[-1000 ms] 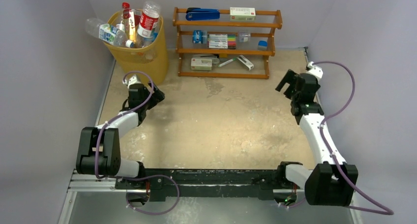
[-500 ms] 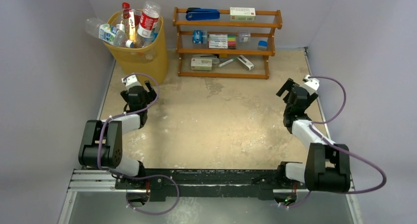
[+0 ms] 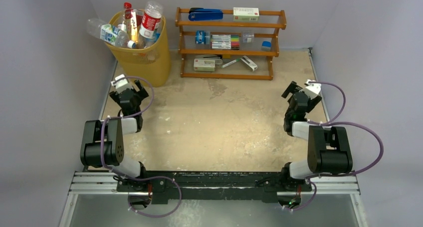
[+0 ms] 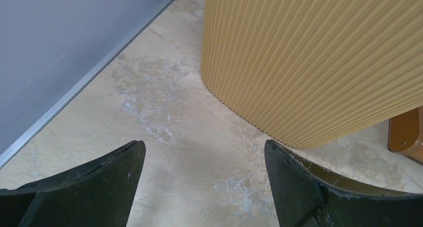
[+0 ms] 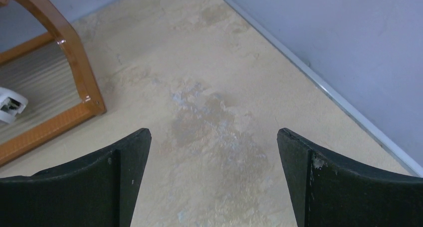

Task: Put the plastic bottles in the bin
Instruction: Reset both arms

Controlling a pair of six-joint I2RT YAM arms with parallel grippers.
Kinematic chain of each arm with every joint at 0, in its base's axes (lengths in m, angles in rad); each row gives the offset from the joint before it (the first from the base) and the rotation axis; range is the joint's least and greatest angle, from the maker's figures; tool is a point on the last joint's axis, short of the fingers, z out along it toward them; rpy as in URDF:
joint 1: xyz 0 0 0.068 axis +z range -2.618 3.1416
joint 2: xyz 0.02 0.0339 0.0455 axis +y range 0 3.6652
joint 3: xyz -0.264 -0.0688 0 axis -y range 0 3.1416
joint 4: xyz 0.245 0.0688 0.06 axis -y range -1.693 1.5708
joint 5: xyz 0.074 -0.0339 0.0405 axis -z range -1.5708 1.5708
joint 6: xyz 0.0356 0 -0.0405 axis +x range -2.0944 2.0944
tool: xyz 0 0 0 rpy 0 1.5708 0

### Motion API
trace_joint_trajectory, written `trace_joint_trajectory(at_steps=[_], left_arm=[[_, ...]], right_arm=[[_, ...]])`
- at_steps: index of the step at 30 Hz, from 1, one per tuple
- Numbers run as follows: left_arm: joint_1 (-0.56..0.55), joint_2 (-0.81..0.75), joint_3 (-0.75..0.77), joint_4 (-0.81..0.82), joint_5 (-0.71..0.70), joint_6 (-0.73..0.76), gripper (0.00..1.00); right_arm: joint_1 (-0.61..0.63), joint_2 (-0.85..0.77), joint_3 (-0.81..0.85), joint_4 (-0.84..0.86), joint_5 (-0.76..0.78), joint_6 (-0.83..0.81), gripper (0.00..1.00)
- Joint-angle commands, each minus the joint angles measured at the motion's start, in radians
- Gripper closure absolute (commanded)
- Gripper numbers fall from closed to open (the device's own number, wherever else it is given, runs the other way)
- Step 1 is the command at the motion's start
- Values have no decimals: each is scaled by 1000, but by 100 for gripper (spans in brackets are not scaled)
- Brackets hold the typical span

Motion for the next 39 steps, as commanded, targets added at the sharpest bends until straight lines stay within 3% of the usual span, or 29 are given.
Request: trace_joint_trajectory(at_steps=[1,7,12,16,20,24,27,31,35,37,39], left_arm=[[9,-36,-51,141,70,-6,11],[10,-82,-90,121,73,-23,11],[10,-136,-144,116,70,-41,11],[10,-216,-261,242,35,-52,11],[10,-249,-311,217,5,-58,11],[11,-177,-381,366,-8,-87,11],[10,-146,-320,289,-13,-58,11],[13,-66,-304,377,-10,-17,11],[14,70,-299,520,90,24,11],[12,103,-252,450,214,84,11],[12,146,-240,499,287,103,10]], right_arm=[[-2,7,6,173,52,-60,0],[-1,65,-73,445,55,-162,0],[6,86,-36,402,11,-188,0],[19,86,-60,461,-29,-224,0],[30,91,-65,480,-30,-242,0],[36,96,-68,493,-44,-258,0],[36,99,-60,484,-47,-259,0],[36,99,-60,484,-47,-258,0],[36,99,-60,484,-47,-259,0],[36,99,-61,484,-47,-259,0],[36,101,-58,481,-48,-260,0]])
